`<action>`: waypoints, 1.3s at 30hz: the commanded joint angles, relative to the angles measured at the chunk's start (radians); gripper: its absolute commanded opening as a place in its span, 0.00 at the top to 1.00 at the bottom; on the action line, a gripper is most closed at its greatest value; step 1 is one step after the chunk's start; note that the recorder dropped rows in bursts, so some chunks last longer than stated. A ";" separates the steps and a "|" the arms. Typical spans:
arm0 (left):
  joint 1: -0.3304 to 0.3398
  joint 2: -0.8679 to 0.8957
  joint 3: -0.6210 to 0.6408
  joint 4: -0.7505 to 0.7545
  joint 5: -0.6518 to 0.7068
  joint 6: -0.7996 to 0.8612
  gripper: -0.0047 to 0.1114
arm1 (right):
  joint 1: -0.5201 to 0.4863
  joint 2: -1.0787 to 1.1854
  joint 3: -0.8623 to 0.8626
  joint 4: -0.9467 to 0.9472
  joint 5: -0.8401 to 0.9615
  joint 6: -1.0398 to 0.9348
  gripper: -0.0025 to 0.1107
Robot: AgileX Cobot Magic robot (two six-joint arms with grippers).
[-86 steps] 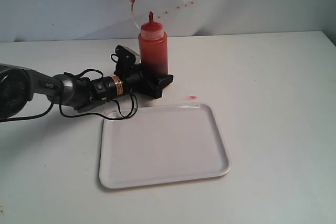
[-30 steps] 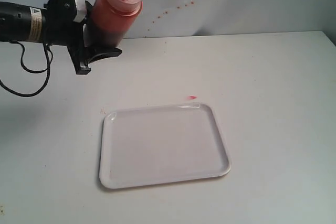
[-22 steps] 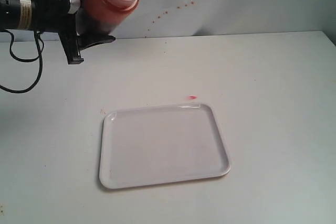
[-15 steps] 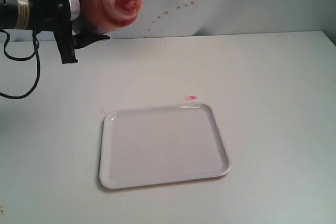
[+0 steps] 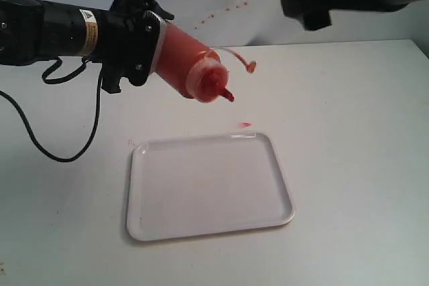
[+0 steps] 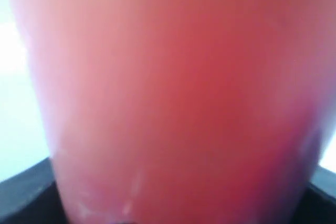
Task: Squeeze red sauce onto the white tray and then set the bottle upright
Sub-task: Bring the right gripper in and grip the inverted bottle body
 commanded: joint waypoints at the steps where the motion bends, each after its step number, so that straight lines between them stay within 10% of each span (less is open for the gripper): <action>1: -0.054 -0.022 0.021 -0.029 0.133 0.148 0.96 | 0.002 0.111 -0.028 -0.021 -0.019 -0.014 0.06; 7: -0.066 -0.022 0.033 -0.029 0.197 0.271 0.96 | -0.066 0.186 -0.028 0.174 -0.088 -0.103 0.09; 16: -0.067 -0.022 0.033 -0.029 0.196 0.396 0.96 | -0.199 0.291 -0.028 1.197 0.080 -1.107 0.11; 39: -0.124 -0.093 0.079 -0.029 0.228 0.527 0.96 | -0.078 0.473 -0.028 1.299 0.039 -1.453 0.12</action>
